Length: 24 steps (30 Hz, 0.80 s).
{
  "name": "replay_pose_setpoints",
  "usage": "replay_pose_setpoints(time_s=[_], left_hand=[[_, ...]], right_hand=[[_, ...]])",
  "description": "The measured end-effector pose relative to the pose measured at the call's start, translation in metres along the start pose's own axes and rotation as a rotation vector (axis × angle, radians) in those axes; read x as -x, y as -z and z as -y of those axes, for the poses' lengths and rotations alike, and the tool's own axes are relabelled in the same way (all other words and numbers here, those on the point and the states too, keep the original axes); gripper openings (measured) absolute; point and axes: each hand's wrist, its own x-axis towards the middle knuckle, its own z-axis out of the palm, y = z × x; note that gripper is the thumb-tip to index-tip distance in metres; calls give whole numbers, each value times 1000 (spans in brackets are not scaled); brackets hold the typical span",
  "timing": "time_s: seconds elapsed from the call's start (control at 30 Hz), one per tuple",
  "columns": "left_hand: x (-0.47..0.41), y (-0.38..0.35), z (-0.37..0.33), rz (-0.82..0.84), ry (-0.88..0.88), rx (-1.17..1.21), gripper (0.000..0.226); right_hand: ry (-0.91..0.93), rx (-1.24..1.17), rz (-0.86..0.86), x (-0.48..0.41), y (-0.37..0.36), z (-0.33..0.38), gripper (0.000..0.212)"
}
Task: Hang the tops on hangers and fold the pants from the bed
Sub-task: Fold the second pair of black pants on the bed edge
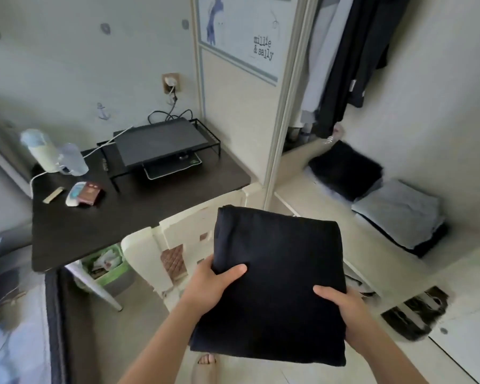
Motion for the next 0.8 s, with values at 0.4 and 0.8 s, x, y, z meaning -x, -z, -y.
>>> replay_pose_setpoints(time_s=[0.4, 0.8], left_hand=[[-203, -59, -100, 407, -45, -156, 52], [-327, -188, -150, 601, -40, -246, 35]], right_hand=[[82, -238, -436, -82, 17, 59, 62], [116, -392, -554, -164, 104, 106, 61]])
